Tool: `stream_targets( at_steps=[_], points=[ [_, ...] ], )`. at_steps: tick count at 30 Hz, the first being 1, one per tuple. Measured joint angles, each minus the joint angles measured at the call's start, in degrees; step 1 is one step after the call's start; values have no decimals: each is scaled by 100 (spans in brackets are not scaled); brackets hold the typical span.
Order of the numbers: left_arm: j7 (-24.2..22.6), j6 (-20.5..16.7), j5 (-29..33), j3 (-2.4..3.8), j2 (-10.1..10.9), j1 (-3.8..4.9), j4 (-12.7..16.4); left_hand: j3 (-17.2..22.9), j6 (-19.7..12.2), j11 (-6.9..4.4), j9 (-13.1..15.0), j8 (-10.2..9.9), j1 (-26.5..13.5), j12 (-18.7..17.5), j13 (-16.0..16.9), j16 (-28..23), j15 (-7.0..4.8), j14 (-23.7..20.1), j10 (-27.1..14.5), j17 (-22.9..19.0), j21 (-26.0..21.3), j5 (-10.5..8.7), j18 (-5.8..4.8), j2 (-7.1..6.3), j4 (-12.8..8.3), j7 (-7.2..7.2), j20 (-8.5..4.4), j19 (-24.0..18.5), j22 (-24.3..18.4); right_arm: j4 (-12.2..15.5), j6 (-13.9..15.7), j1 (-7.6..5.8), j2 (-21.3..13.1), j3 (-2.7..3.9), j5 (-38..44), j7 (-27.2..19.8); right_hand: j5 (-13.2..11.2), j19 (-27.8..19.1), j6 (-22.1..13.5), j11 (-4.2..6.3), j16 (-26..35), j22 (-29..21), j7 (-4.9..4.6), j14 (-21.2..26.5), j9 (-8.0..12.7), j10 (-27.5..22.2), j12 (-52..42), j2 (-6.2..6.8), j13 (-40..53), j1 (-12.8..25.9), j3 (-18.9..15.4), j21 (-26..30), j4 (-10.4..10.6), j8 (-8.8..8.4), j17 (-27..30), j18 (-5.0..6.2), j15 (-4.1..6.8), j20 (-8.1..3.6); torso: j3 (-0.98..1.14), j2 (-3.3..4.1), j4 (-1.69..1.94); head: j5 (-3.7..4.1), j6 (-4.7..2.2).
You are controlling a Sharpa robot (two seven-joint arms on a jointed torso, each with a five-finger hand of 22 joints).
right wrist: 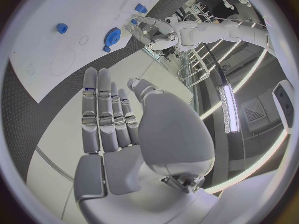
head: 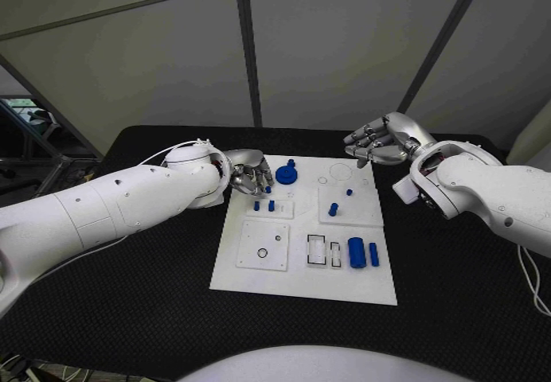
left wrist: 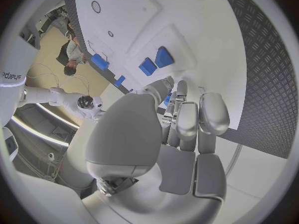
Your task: Assemble the parts on the task board
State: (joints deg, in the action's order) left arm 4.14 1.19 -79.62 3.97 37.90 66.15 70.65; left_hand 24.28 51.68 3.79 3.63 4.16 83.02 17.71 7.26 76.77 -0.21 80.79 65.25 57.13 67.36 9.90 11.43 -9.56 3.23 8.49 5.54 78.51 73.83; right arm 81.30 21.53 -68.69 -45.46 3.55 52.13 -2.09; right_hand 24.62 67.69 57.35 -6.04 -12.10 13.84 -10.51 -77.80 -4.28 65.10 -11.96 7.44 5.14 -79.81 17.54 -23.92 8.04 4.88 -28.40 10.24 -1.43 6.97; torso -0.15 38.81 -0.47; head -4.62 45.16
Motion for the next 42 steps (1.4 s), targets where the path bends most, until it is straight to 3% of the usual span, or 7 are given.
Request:
stream_targets(
  at_steps=[16, 24, 25, 30, 32, 38, 42],
  points=[
    [-89, -583, 544, 139, 484, -4, 118, -82, 374, -16, 67, 146, -123, -96, 55, -308, -10, -260, 59, -713, -487, -23, 3, -47, 82, -19, -10, -203, -320, -49, -721, 0, -230, -1, 1499, 430, -555, 929, 218, 175, -2177, 871, 153, -623, -13, 237, 142, 24, -125, -102, -26, -1215, -229, 8, -1350, 0, 198, -286, -4, -20, -10, 110, -75],
    [-548, -1174, 2336, 157, 991, -4, 519, -115, 525, 131, 42, 189, -174, -176, 84, -1701, 84, -1278, -112, -2816, -2624, -23, -6, -53, 77, 51, 85, -1366, -1742, 151, -1054, 91, -344, -13, 2897, 773, -689, 1035, 226, 197, -3428, 1972, 227, -623, -1, 215, 236, 40, -130, -118, -20, -2225, -235, -61, -2258, -93, 197, -257, -4, -21, -14, 433, -185],
    [-614, -1208, 2559, 158, 1059, -5, 592, -128, 539, 150, 37, 189, -174, -180, 84, -1815, 103, -1359, -157, -2910, -2796, -23, -261, -53, 64, 65, 102, -1461, -1853, 179, -1076, 102, -354, -25, 3039, 804, -716, 1035, 226, 195, -3474, 2003, 227, -623, -1, 212, 267, 54, -131, -132, -20, -2256, -235, -61, -2285, -93, 197, -257, -3, -20, -14, 470, -191],
    [-1174, -1453, 3819, 158, 1348, -67, 1012, -129, 714, 150, 48, 299, -211, -91, 135, -2051, 134, -1486, -175, -3089, -3086, -23, -229, 47, 63, 86, 133, -1589, -2058, 298, -1125, 189, -362, -60, 3743, 945, -748, 988, 223, 142, -3504, 2012, 224, -623, 11, 115, 323, 78, -144, -110, -2, -2261, -218, -97, -2295, -92, 197, -220, -4, -14, -12, 595, -210],
    [-1452, -1617, 4272, 157, 1403, -113, 1182, -144, 721, 131, 50, 299, -211, -20, 161, -2074, 134, -1486, -111, -3106, -3107, 0, 54, 47, 79, 83, 133, -1589, -2085, 318, -1115, 230, -340, -65, 3945, 986, -752, 940, 164, 132, -3531, 2025, 194, -623, 22, 47, 355, 116, -147, -147, -2, -2284, -218, -112, -2296, -91, 197, -226, -4, -13, -10, 636, -216],
    [-2322, -2121, 5723, 150, 1502, -195, 1567, -168, 730, 123, 49, 323, -249, 37, 182, -2100, 134, -1486, -101, -3133, -3151, 6, 28, 84, 103, 91, 133, -1589, -2128, 338, -1074, 297, -181, -82, 4434, 1088, -814, 940, 153, 124, -3912, 2379, 193, -623, 22, 39, 370, 116, -147, -147, 30, -2609, -185, -112, -2578, -91, 197, -227, -3, -8, -9, 659, -231],
    [-2669, -2222, 6378, 150, 1524, -221, 1694, -168, 729, 123, 49, 322, -248, 38, 188, -2107, 134, -1486, -101, -3138, -3151, 6, -256, 84, 103, 91, 134, -1589, -2135, 328, -1069, 310, -108, -138, 4594, 1126, -814, 940, 153, 124, -4132, 2596, 193, -623, 22, 39, 379, 116, -146, -147, 61, -2804, -186, -112, -2740, -145, 197, -227, -6, -7, -9, 659, -220]
  ],
)
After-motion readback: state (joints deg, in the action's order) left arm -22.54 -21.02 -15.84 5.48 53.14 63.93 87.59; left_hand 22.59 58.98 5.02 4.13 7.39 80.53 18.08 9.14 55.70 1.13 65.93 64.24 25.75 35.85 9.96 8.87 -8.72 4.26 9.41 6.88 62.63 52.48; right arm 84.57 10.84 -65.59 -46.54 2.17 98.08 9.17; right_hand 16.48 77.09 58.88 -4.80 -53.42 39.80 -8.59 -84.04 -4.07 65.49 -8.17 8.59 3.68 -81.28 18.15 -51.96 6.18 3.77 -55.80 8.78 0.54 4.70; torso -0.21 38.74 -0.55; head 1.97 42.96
